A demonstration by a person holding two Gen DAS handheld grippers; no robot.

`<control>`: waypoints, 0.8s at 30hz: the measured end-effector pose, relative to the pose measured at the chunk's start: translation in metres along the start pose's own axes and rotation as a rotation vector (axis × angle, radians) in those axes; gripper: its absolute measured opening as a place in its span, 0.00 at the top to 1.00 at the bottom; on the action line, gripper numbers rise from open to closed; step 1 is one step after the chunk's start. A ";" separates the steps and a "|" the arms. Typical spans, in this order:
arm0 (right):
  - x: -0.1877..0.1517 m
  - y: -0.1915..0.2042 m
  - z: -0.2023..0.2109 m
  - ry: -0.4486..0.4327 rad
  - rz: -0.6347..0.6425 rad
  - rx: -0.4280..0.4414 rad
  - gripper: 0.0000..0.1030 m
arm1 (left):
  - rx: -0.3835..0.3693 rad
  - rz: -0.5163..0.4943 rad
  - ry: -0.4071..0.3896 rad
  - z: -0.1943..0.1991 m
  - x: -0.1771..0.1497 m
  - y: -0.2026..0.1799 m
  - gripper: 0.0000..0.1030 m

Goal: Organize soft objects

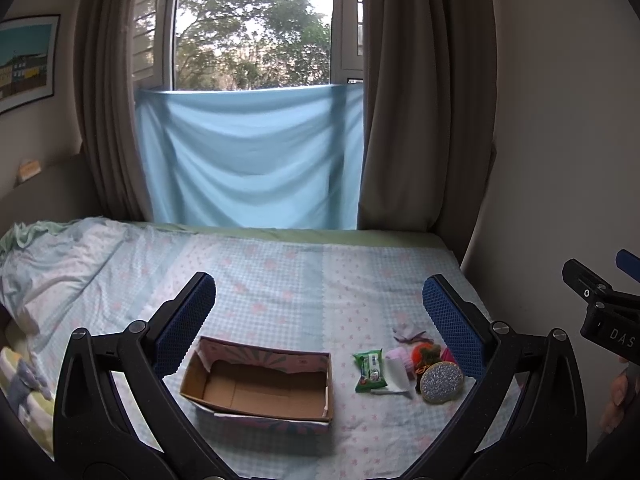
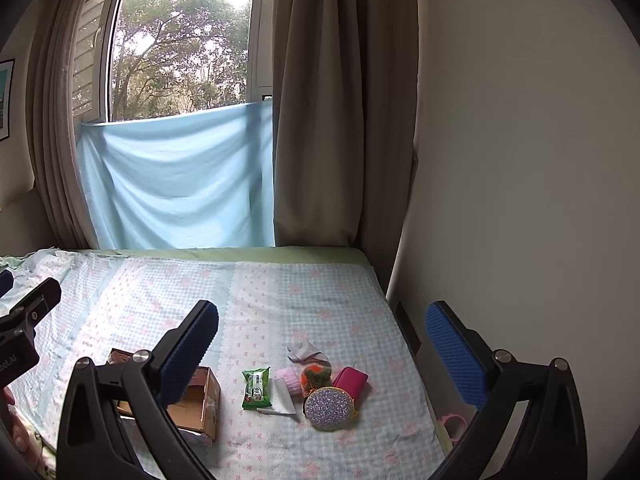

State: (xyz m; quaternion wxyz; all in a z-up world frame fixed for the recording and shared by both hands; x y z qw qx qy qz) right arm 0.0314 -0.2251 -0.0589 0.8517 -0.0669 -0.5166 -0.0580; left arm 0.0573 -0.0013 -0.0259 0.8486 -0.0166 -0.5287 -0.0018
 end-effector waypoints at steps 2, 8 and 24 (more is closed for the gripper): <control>-0.001 0.001 0.000 0.001 0.002 -0.003 0.00 | 0.000 0.000 0.000 -0.001 0.000 0.000 0.00; -0.001 0.004 -0.002 0.007 0.001 -0.004 0.00 | -0.001 0.004 0.005 -0.005 0.001 0.001 0.00; -0.004 0.003 -0.020 0.032 -0.038 -0.006 0.00 | -0.076 -0.024 0.070 -0.043 0.005 -0.010 0.00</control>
Point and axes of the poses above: each gripper's, at about its wrist camera, not at the fingertips, and z roughly against the way its jaws point, y to its left, x to its top, the point moved 8 cm from there along -z, roughly the way its jaws point, and after that the axes turned 1 degree about -x, right-handed, at the moved point
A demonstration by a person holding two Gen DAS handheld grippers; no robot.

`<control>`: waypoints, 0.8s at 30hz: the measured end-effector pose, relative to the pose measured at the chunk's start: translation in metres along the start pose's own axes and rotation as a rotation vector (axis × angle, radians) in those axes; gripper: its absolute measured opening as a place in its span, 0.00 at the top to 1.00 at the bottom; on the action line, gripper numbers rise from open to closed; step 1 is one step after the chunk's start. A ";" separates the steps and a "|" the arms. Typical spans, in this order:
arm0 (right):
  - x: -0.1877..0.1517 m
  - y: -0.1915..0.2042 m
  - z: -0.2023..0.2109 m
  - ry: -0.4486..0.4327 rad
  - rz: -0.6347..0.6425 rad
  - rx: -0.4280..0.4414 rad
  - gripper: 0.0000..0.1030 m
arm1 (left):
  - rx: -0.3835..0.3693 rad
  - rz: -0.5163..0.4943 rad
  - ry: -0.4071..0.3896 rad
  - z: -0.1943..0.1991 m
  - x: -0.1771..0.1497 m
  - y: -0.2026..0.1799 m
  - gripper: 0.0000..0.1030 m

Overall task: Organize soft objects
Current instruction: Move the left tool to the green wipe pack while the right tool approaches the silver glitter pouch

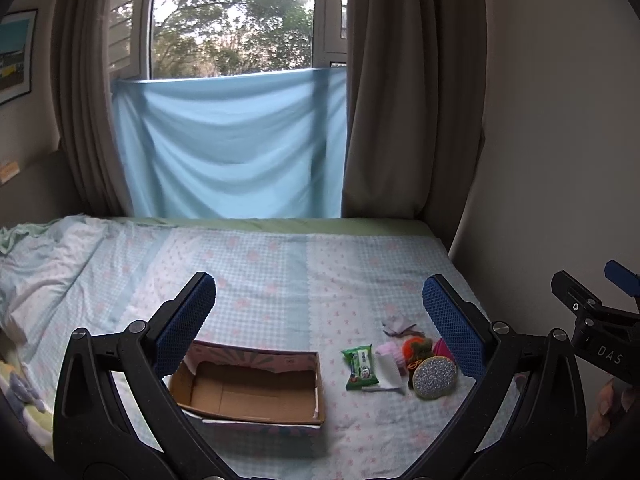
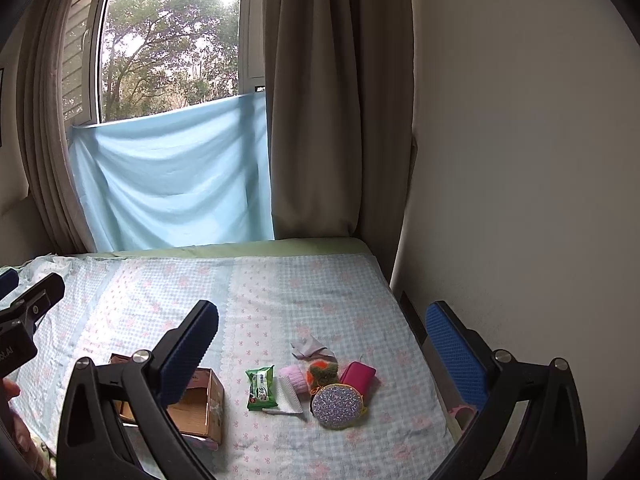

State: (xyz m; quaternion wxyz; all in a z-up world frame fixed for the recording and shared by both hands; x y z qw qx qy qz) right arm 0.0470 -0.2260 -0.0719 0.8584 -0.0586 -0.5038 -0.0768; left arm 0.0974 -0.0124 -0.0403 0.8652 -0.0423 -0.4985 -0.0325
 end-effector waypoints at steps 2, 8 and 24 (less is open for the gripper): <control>-0.003 -0.001 -0.004 0.004 0.001 -0.001 0.00 | -0.023 -0.017 0.031 -0.017 -0.002 -0.008 0.00; -0.032 -0.011 -0.035 0.087 -0.003 -0.029 0.00 | -0.112 -0.042 0.173 -0.089 -0.030 -0.035 0.00; -0.182 -0.042 -0.212 0.407 -0.103 -0.077 0.00 | -0.092 0.046 0.554 -0.318 -0.204 -0.077 0.00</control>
Point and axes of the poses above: each gripper's, at about its wrist camera, not at the fingertips, and z roughly against the way its jaws point, y to its left, x to its top, the point moved 8 cm from there along -z, roughly the way its jaws point, and after that the axes turned 1 degree about -x, right-handed, at the moved point
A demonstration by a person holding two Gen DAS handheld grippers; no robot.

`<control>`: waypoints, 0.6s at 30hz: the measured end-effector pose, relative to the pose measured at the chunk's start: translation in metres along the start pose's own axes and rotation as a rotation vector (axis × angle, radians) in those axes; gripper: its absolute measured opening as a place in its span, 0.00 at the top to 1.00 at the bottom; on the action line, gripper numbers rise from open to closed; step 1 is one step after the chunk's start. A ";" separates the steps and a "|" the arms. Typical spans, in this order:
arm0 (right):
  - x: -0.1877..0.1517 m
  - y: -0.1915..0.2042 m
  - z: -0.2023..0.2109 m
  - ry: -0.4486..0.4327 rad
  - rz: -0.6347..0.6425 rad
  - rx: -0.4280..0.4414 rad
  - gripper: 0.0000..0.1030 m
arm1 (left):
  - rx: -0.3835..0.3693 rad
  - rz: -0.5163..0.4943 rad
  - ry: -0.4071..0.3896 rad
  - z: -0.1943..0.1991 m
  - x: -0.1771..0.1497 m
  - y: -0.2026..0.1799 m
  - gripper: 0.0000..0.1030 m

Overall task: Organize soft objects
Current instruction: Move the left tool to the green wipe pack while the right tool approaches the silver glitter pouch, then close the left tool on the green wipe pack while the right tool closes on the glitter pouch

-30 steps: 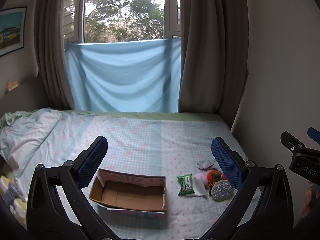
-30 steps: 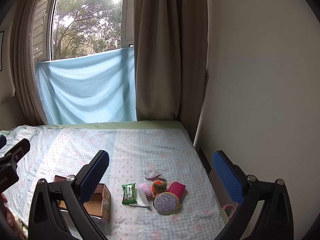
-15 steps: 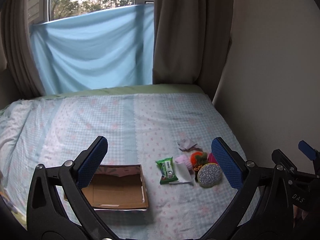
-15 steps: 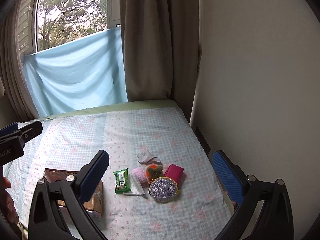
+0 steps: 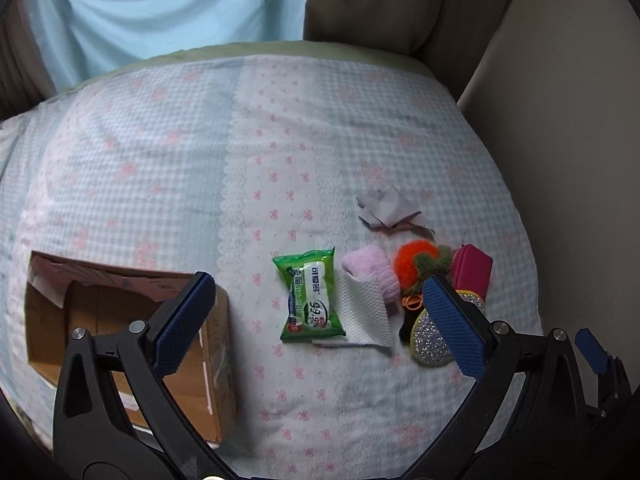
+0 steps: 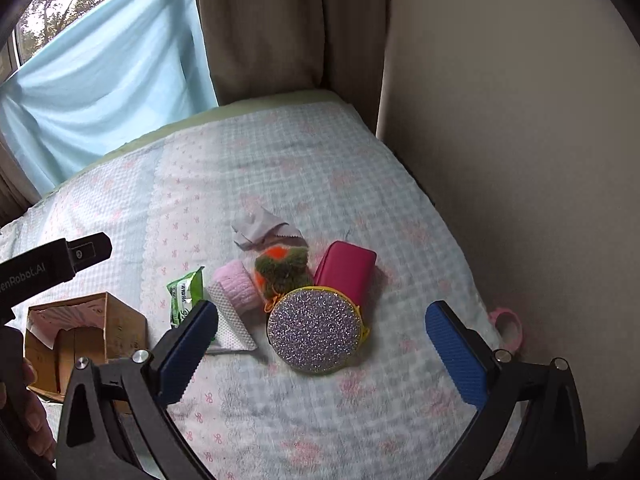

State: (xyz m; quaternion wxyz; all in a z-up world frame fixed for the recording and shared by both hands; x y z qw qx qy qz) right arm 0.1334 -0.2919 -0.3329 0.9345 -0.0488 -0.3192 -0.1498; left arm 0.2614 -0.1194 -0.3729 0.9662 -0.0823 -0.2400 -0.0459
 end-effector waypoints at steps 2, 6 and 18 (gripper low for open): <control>-0.010 0.000 -0.030 0.046 -0.018 0.000 0.00 | 0.007 0.012 0.034 -0.031 -0.004 0.001 0.00; -0.030 0.002 -0.085 0.111 -0.058 0.001 0.00 | 0.010 0.010 0.111 -0.084 -0.017 0.001 0.10; -0.070 0.010 -0.171 0.219 -0.132 -0.038 0.00 | 0.066 -0.017 0.222 -0.153 -0.053 0.020 0.14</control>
Point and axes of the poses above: each gripper's, at about its wrist camera, not at the fingertips, and z roughly against the way its jaws point, y to its left, x to its top, the point moved 8 cm from there along -z, roughly the way its jaws point, and after that the axes turned 1 degree about -x, right-handed, at the moved point
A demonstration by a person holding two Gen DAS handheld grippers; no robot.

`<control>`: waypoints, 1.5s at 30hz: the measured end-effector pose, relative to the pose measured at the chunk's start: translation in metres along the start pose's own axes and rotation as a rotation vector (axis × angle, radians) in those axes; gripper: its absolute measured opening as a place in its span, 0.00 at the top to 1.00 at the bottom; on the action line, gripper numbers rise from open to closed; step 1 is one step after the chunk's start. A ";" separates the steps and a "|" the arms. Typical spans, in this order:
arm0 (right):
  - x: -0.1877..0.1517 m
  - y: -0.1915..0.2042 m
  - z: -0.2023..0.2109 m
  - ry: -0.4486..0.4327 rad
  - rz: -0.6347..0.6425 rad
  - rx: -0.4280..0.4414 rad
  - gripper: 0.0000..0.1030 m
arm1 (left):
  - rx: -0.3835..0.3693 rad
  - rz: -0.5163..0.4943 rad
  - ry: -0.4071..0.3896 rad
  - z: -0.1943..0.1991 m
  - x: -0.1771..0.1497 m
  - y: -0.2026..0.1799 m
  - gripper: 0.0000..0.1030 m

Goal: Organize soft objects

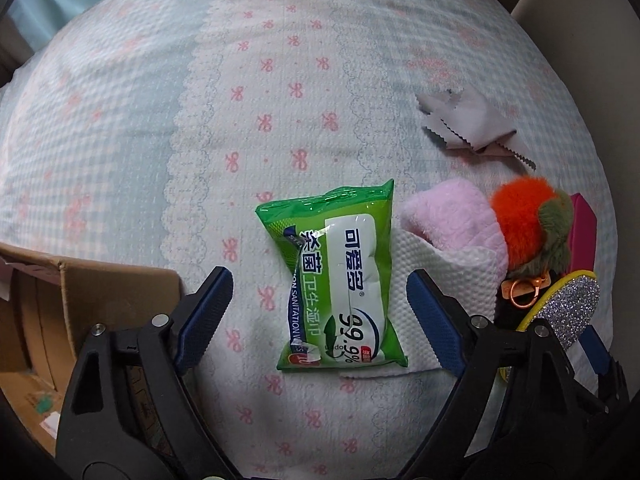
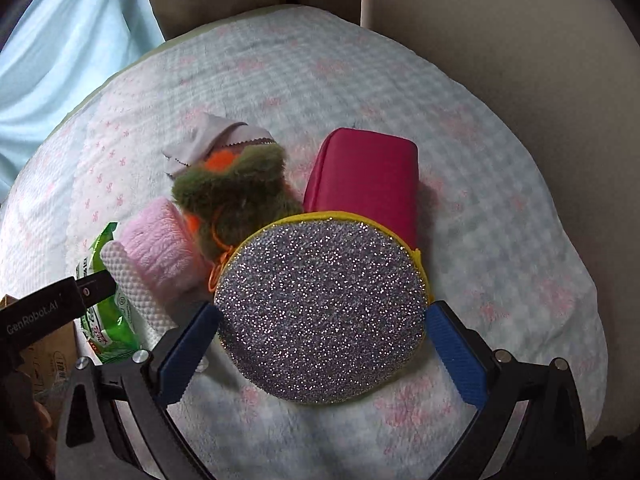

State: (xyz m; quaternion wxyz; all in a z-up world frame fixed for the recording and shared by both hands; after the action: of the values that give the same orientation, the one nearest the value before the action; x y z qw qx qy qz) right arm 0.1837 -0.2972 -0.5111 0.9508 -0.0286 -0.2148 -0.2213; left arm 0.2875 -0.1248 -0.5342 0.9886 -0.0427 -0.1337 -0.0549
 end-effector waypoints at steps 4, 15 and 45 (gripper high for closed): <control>0.003 -0.001 -0.013 0.004 0.000 -0.017 0.00 | 0.010 -0.013 0.032 -0.017 0.001 0.003 0.24; 0.003 -0.004 -0.010 0.004 0.008 -0.045 0.32 | 0.001 -0.038 0.038 -0.016 -0.004 -0.001 0.59; -0.002 -0.010 0.010 -0.012 0.010 0.048 0.87 | -0.010 -0.085 -0.128 0.054 -0.004 -0.005 0.64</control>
State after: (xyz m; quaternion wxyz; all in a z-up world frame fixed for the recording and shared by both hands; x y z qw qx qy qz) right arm 0.1738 -0.3041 -0.5030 0.9510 -0.0080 -0.2258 -0.2109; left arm 0.2696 -0.1238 -0.4831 0.9746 -0.0455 -0.1981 -0.0944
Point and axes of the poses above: each gripper's, at about its wrist camera, not at the fingertips, and z roughly against the way its jaws point, y to its left, x to its top, the point moved 8 cm from there along -z, roughly the way its jaws point, and after that the axes turned 1 degree about -x, right-handed, at the moved point
